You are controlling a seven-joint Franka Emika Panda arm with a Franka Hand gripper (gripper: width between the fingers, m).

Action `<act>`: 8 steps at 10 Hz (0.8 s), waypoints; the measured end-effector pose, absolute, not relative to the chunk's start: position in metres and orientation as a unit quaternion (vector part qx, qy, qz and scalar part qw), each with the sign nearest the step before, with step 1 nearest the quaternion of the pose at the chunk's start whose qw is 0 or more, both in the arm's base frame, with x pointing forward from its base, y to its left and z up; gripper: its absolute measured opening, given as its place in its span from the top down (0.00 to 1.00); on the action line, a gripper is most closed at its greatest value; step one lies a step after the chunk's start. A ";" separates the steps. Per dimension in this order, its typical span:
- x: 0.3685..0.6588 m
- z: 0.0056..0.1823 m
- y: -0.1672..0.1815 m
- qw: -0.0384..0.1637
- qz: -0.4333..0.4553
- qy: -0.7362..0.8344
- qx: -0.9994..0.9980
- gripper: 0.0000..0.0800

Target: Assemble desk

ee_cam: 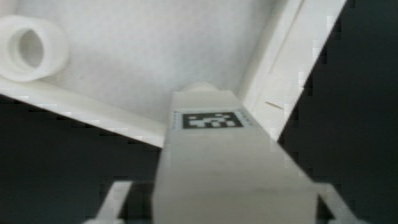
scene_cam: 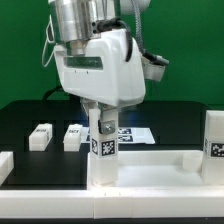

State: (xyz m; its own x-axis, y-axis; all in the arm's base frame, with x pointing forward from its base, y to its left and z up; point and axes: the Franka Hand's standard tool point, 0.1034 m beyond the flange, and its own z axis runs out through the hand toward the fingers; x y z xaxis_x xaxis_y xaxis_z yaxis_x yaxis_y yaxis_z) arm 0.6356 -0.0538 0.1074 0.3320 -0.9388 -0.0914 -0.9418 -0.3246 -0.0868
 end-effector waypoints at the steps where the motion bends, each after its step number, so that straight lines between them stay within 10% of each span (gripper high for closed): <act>1: 0.636 0.107 -0.054 0.062 0.011 0.567 -0.821 0.63; 2: 0.635 0.107 -0.053 0.059 0.009 0.532 -0.845 0.63; 4: 0.634 0.103 -0.045 0.053 0.007 0.351 -0.935 0.24; 8: 0.632 0.102 -0.042 0.057 0.015 0.181 -0.982 0.19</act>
Offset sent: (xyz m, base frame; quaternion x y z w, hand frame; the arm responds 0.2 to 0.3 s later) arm 0.0044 0.0240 -0.0082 0.0069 -0.0288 -0.4403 0.8974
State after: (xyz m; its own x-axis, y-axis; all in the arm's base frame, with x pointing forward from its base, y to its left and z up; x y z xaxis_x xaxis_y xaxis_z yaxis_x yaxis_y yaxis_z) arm 0.6321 -0.0419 0.1016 0.9342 -0.3532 -0.0493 -0.3566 -0.9281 -0.1070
